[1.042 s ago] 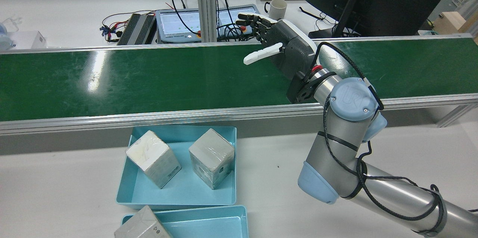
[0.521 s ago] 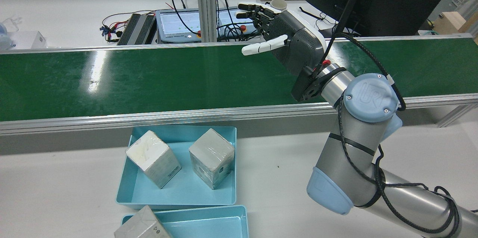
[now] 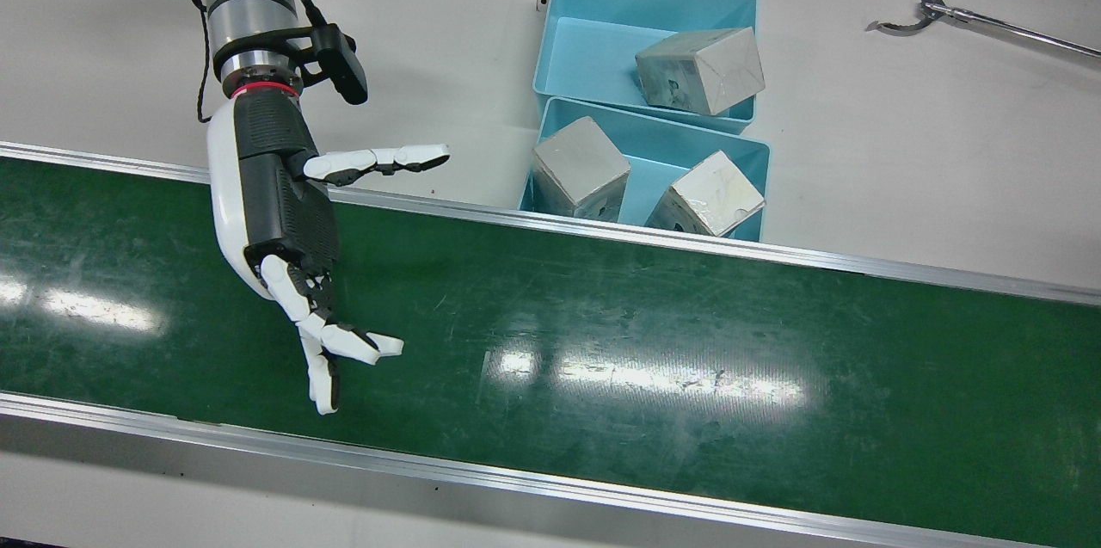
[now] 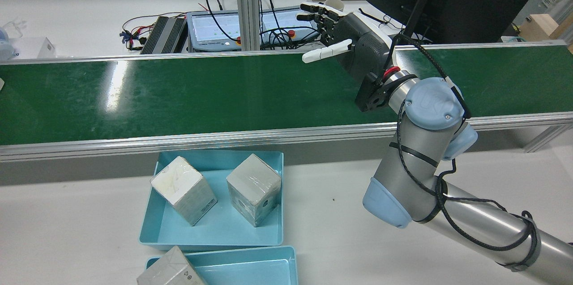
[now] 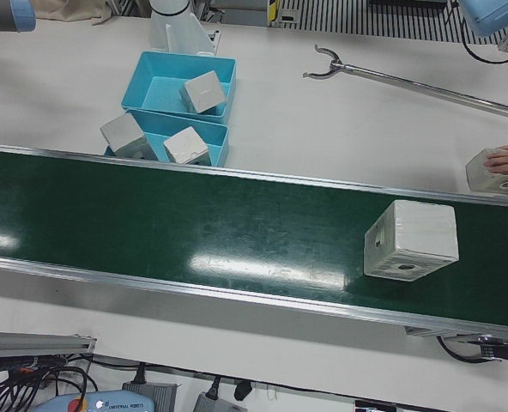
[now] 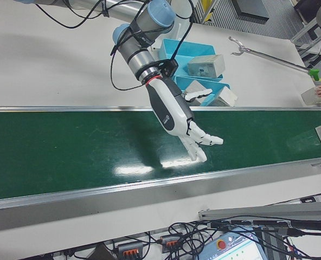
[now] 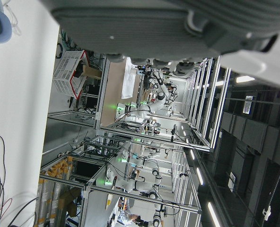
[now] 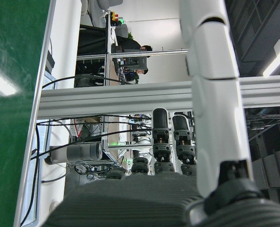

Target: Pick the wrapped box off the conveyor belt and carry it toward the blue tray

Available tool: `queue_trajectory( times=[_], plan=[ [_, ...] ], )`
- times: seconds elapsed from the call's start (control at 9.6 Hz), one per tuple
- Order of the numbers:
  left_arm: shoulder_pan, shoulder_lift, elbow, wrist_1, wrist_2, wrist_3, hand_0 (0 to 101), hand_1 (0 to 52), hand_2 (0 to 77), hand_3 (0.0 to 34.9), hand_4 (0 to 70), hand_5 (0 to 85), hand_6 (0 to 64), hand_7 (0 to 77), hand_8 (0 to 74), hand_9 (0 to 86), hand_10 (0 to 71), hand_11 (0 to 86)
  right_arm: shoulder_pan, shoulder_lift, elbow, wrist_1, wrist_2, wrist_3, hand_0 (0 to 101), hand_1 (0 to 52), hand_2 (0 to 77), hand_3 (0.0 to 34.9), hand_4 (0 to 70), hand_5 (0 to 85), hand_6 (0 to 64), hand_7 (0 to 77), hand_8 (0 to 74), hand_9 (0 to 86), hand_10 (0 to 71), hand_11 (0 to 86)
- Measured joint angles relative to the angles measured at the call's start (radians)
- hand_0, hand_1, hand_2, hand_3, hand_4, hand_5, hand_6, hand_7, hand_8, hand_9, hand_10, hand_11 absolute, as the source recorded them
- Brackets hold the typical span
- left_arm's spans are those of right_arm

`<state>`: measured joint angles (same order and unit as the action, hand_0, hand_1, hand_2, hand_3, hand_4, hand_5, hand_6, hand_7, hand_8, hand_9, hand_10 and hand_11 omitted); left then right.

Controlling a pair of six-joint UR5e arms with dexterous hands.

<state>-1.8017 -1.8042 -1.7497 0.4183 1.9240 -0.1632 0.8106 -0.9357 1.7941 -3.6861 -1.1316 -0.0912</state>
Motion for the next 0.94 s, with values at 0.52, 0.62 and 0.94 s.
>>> queue_trajectory(
  times=[0.52,0.62,0.94],
  plan=[
    [0.000,0.000,0.000,0.000,0.000,0.000,0,0.0,1.1,0.0,0.0,1.1,0.5,0.5,1.1,0.5,0.0,0.5,0.031,0.071,-0.114,0.051,-0.014,-0.002,51,17.5,7.6,0.0,17.5,19.1,10.9,27.8,3.8,7.1,0.0,1.1],
    [0.000,0.000,0.000,0.000,0.000,0.000,0,0.0,0.5,0.0,0.0,1.1,0.5,0.5,1.1,0.5,0.0,0.5,0.025,0.072,-0.126,0.059,-0.014,-0.002,49,10.9,4.4,0.1,15.8,17.5,10.9,25.1,2.7,5.4,0.0,1.1],
    [0.000,0.000,0.000,0.000,0.000,0.000,0,0.0,0.5,0.0,0.0,1.1,0.5,0.5,0.5,0.5,0.5,0.5,0.008,0.074,-0.167,0.113,-0.013,-0.002,48,10.4,1.6,0.0,15.8,17.5,9.8,24.5,2.7,4.4,0.0,1.1]
  ],
)
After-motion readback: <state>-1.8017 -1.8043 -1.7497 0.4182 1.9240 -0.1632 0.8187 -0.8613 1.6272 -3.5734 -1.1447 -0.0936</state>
